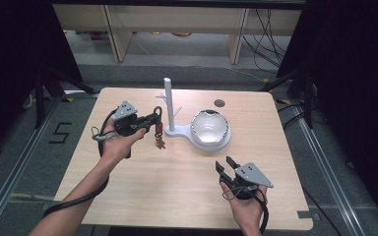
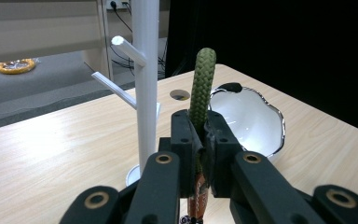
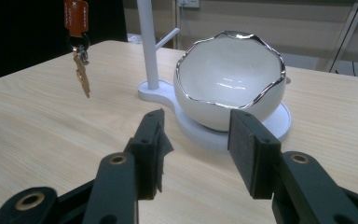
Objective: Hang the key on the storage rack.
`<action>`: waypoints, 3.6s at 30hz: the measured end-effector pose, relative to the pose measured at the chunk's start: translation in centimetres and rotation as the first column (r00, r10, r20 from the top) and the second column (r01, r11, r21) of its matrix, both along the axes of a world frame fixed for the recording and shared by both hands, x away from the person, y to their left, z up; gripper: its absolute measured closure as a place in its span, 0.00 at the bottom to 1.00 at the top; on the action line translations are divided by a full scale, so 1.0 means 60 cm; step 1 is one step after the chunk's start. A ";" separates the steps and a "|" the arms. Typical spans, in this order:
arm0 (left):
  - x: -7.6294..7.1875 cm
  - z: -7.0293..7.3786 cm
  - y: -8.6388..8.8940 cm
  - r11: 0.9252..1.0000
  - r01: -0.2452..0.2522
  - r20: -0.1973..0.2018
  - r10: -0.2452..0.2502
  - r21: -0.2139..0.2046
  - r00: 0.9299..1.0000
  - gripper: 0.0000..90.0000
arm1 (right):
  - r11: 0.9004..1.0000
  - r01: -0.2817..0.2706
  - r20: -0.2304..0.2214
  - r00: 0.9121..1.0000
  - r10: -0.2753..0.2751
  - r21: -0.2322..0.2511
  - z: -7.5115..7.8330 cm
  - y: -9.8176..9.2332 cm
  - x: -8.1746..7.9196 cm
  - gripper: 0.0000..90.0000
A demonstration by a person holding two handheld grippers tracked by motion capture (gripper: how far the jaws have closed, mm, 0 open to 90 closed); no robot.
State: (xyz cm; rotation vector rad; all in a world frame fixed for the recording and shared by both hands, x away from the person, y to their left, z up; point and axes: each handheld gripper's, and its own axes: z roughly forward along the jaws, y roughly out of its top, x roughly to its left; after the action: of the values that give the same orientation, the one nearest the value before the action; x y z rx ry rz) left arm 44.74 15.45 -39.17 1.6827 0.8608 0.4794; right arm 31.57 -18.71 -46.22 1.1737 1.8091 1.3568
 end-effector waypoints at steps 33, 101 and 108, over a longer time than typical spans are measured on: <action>0.051 0.014 0.003 0.999 -0.039 -0.017 0.039 0.019 0.999 0.92 | 1.000 -0.019 -0.004 1.000 0.019 -0.002 -0.004 0.000 0.002 0.63; 0.064 0.018 -0.008 0.979 -0.157 0.032 0.154 0.127 0.987 0.92 | 1.000 -0.013 -0.029 0.999 0.013 0.000 -0.011 -0.003 0.003 0.63; 0.061 0.020 -0.016 0.977 -0.153 0.050 0.147 0.149 0.988 0.92 | 1.000 -0.010 -0.027 1.000 0.010 0.005 -0.012 -0.002 0.003 0.63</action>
State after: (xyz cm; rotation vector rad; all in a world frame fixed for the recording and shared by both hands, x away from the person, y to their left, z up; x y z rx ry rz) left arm 48.42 14.47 -37.99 1.7485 0.9473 0.6939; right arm 31.77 -18.85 -46.92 1.1923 1.8334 1.3582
